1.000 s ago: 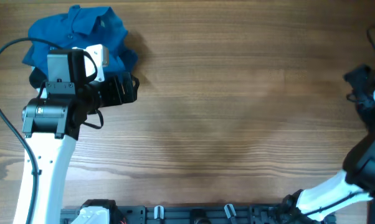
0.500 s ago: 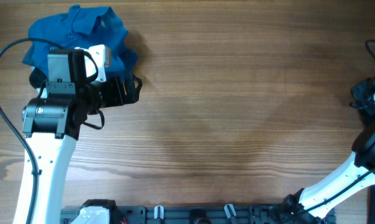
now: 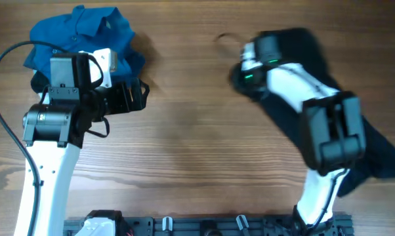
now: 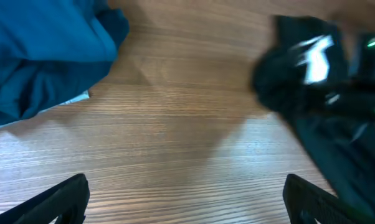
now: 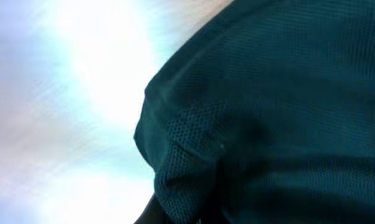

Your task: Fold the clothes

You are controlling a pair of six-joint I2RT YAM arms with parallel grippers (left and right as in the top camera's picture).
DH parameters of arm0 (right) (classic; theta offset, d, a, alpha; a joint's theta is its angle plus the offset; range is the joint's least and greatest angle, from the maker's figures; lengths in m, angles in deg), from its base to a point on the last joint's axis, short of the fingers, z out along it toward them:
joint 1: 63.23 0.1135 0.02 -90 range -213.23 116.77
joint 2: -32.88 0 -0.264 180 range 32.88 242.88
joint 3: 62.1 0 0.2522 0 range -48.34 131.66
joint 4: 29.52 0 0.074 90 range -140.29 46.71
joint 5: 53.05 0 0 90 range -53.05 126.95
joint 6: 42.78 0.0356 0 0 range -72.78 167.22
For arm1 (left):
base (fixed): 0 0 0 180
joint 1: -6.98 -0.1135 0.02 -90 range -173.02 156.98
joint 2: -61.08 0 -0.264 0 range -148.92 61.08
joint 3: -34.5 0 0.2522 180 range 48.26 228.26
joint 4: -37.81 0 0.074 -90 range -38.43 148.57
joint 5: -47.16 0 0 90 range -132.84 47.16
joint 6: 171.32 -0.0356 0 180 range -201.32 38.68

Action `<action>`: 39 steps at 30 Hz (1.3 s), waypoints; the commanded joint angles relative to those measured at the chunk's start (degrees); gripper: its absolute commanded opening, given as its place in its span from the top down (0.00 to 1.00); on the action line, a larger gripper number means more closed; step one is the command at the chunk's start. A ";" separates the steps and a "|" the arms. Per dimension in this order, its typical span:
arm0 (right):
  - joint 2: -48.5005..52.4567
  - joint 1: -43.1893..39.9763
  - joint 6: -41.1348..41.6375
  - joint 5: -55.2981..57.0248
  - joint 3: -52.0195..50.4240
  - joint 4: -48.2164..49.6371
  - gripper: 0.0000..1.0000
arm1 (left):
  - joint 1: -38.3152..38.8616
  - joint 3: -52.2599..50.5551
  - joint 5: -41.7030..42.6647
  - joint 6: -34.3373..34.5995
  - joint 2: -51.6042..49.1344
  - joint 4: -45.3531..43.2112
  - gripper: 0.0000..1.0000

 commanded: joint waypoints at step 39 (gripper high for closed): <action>-22.05 -55.39 3.08 -12.70 -5.33 -30.58 0.34 | 0.24 1.20 2.25 -1.33 2.69 -5.51 0.00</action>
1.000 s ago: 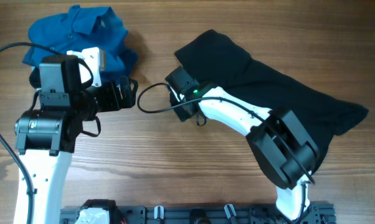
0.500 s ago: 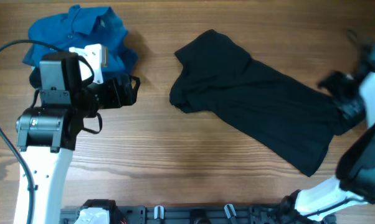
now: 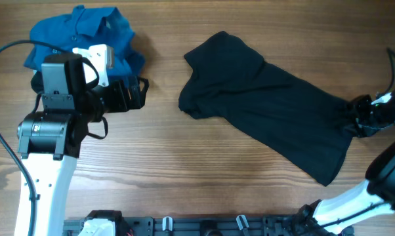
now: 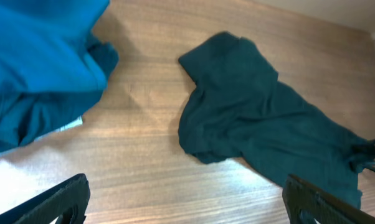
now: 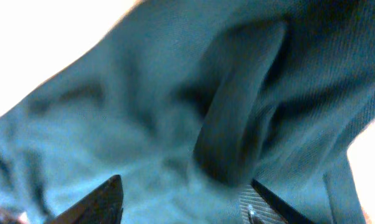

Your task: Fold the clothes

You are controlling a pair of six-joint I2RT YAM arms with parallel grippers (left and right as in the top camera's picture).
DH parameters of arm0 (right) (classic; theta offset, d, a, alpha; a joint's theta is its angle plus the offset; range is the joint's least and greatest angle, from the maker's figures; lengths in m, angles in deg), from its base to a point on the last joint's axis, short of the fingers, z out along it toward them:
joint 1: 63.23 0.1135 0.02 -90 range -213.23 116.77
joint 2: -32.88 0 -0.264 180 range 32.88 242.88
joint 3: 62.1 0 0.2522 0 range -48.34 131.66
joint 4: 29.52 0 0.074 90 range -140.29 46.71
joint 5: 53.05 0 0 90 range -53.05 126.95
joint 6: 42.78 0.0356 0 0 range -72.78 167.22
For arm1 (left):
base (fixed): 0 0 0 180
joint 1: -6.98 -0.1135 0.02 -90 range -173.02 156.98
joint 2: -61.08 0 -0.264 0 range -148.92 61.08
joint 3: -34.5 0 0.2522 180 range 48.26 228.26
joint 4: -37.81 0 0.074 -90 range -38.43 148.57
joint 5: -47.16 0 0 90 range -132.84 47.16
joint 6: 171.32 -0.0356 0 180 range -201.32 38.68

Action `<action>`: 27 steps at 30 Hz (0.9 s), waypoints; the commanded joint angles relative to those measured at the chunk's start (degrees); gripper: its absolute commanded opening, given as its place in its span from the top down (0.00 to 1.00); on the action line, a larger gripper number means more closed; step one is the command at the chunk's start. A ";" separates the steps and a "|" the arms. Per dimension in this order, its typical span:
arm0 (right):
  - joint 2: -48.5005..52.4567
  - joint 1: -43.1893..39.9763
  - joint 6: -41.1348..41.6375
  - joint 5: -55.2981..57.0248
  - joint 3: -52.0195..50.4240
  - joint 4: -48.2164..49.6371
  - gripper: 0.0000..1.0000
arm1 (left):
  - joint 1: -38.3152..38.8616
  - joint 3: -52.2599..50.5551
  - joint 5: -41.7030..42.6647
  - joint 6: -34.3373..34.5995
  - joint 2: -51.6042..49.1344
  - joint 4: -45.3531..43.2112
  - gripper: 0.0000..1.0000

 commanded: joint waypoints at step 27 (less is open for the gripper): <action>-20.65 -3.93 19.26 28.06 -33.09 16.15 0.96 | 0.13 1.09 0.20 -0.98 -0.26 -7.56 0.00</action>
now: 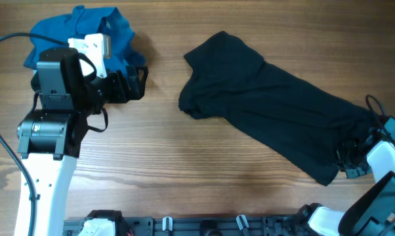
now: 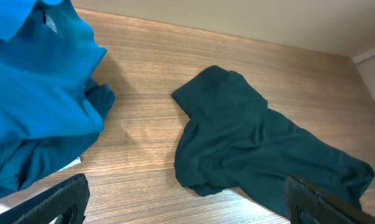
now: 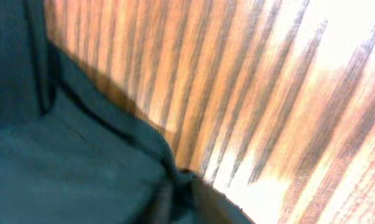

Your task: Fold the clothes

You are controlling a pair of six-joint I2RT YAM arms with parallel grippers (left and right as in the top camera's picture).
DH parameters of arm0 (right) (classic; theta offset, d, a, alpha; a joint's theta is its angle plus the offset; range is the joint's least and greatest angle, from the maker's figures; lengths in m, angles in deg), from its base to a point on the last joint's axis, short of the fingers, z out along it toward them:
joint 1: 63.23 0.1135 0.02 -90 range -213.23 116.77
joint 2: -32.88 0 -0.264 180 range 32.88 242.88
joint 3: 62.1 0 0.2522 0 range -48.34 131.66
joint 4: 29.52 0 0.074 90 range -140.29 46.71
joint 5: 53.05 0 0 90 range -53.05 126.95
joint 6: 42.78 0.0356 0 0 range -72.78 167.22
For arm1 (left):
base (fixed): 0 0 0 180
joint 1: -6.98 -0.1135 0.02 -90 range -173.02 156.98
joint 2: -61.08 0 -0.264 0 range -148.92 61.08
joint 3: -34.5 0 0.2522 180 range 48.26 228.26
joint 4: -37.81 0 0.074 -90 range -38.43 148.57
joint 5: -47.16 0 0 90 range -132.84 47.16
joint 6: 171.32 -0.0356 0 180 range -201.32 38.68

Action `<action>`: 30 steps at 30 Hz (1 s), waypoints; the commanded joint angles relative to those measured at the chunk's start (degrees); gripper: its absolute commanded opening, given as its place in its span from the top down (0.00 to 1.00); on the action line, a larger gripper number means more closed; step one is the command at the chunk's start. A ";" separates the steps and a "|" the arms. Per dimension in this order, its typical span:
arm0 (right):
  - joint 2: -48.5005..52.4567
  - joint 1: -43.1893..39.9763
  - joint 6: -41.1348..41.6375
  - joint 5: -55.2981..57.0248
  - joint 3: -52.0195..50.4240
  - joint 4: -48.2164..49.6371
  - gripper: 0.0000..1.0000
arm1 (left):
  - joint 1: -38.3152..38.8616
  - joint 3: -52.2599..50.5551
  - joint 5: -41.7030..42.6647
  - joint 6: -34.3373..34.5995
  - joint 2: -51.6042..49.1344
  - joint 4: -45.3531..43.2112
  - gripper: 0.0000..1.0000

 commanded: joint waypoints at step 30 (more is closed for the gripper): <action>0.48 -9.57 -27.74 -33.14 19.93 -17.31 0.43 | 21.64 1.03 3.21 -0.90 -43.01 -6.12 0.03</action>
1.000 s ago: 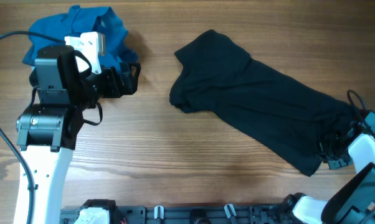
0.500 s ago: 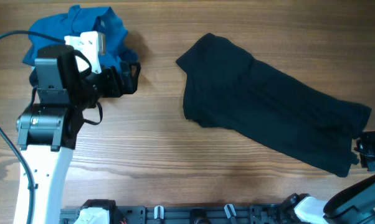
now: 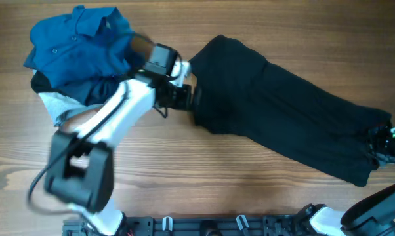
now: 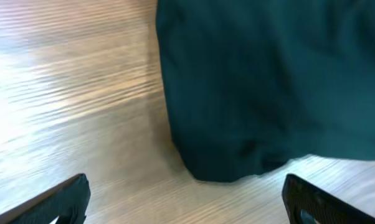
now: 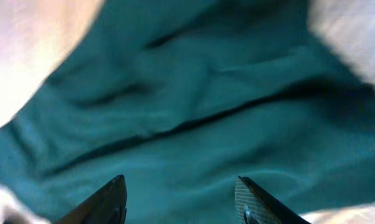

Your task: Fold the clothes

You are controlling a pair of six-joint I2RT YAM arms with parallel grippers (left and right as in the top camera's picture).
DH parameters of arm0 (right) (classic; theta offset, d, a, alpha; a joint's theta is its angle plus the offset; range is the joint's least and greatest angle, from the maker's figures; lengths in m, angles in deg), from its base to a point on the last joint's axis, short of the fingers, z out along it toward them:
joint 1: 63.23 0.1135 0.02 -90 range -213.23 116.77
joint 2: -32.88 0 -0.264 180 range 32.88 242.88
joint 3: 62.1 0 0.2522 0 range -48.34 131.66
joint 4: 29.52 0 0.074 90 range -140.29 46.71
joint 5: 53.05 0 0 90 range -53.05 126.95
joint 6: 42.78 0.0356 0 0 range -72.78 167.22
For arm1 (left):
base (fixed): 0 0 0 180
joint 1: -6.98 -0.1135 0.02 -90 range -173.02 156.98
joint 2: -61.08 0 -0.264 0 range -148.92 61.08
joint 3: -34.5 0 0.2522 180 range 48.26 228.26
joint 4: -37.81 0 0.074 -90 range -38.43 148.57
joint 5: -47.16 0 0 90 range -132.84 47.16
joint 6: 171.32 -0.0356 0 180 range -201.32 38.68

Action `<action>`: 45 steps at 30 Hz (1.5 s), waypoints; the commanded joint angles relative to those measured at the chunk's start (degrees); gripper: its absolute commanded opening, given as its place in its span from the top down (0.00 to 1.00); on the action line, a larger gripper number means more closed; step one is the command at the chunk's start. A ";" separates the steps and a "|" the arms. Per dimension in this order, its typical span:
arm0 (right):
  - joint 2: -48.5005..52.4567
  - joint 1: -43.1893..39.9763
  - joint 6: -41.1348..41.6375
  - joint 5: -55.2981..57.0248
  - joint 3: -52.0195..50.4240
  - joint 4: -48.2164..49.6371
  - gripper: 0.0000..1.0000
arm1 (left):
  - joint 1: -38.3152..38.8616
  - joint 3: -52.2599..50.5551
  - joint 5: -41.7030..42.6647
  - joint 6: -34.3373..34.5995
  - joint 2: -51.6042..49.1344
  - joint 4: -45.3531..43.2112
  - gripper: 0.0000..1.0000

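A dark teal garment (image 3: pixel 283 111) lies spread in a slant from the upper middle of the table to the lower right. My left gripper (image 3: pixel 189 96) has reached its left edge and stands open. In the left wrist view the left gripper (image 4: pixel 187 204) holds nothing, and the garment's rounded hem (image 4: pixel 262 87) lies just ahead of the fingers. My right gripper (image 3: pixel 383 141) sits at the garment's far right end. In the right wrist view the right gripper (image 5: pixel 182 200) is open over wrinkled cloth (image 5: pixel 187 106).
A crumpled blue shirt (image 3: pixel 79 46) sits at the far left on a darker piece and a pale one (image 3: pixel 53 103). Bare wooden table (image 3: pixel 184 177) runs along the front. A black rail (image 3: pixel 210 226) lines the near edge.
My left arm was by the blue shirt and now stretches right to the dark garment's left edge. The garment lies longer and flatter. My right gripper sits a little farther right, over cloth.
First my right arm was over the bunched dark garment at the upper middle, the left gripper open by the blue shirt. Then the garment lay spread in a slant with the right gripper at its right end. Now both grippers are open at the garment's opposite ends.
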 commanded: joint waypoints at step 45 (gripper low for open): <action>2.78 12.17 11.47 5.55 -10.91 27.98 0.36 | -11.34 2.49 -15.85 4.87 0.61 23.58 0.59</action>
